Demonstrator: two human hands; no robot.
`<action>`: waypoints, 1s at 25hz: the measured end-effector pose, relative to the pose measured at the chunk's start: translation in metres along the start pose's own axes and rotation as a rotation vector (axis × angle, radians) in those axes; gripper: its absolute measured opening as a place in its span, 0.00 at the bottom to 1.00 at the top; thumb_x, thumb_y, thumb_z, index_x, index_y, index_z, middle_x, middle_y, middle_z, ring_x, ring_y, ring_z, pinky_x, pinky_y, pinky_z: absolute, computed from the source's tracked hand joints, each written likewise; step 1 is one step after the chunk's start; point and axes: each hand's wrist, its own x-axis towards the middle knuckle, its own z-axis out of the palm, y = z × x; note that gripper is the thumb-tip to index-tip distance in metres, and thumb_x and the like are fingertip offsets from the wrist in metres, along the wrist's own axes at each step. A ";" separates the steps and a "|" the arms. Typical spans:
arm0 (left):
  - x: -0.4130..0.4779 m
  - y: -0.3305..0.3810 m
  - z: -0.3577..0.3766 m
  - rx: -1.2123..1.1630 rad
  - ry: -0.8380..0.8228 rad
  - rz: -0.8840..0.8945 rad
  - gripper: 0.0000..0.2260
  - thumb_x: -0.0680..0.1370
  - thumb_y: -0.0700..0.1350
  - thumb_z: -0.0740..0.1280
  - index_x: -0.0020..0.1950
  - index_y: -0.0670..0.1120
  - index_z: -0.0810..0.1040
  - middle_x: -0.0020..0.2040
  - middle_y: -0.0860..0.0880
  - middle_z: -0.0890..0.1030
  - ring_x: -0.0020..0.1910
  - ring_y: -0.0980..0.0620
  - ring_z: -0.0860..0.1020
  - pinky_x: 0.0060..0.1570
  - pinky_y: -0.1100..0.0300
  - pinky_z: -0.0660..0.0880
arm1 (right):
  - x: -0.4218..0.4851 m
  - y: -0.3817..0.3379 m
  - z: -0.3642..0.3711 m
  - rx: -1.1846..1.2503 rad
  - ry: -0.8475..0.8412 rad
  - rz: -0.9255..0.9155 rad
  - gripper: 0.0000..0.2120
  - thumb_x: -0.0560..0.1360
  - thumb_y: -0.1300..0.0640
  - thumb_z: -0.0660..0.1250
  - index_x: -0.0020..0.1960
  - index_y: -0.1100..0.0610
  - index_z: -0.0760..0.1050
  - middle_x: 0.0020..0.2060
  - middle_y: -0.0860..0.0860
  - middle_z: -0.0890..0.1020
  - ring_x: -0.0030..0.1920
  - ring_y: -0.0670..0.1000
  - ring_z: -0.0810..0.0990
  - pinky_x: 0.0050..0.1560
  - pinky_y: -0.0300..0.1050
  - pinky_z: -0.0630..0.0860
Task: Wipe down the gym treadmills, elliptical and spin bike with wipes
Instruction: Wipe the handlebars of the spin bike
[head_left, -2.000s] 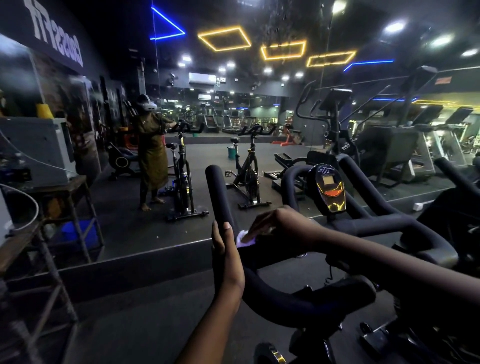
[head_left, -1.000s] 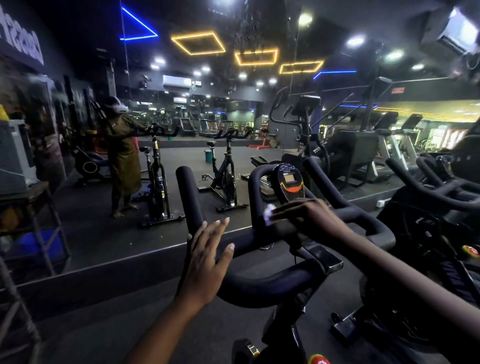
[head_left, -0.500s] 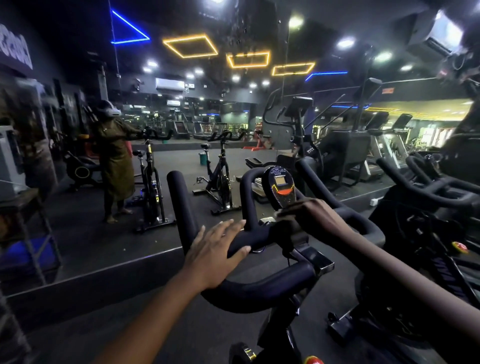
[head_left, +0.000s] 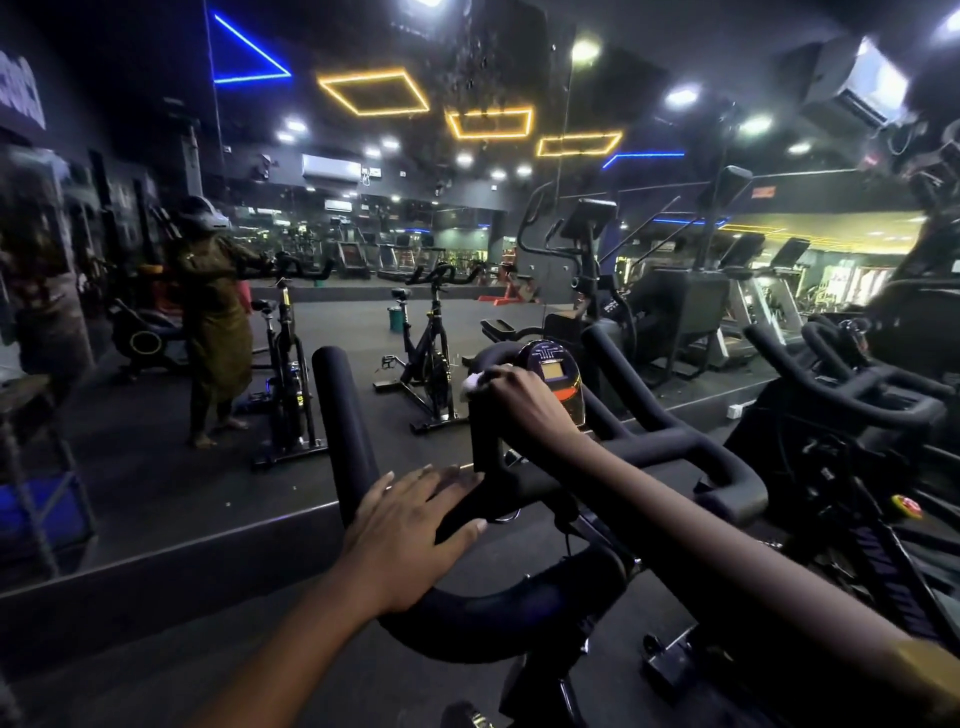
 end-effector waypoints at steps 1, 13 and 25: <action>0.000 0.001 0.000 -0.005 -0.003 0.002 0.52 0.54 0.77 0.23 0.74 0.65 0.51 0.75 0.62 0.56 0.75 0.60 0.53 0.72 0.58 0.46 | -0.011 -0.001 0.000 0.050 0.006 -0.022 0.10 0.72 0.62 0.61 0.49 0.62 0.78 0.43 0.60 0.79 0.43 0.60 0.80 0.38 0.49 0.71; 0.002 0.002 0.000 -0.040 0.020 0.021 0.40 0.62 0.68 0.31 0.74 0.65 0.53 0.73 0.64 0.60 0.73 0.63 0.56 0.71 0.59 0.47 | 0.028 0.020 -0.017 0.037 0.065 0.118 0.10 0.77 0.60 0.63 0.55 0.56 0.80 0.46 0.55 0.83 0.42 0.51 0.80 0.37 0.40 0.69; 0.002 0.002 0.002 -0.051 0.037 -0.011 0.42 0.61 0.68 0.32 0.73 0.64 0.57 0.71 0.63 0.63 0.72 0.62 0.58 0.71 0.59 0.48 | -0.046 -0.010 -0.013 0.140 -0.143 -0.080 0.13 0.73 0.65 0.63 0.55 0.56 0.79 0.48 0.55 0.81 0.48 0.55 0.81 0.45 0.47 0.74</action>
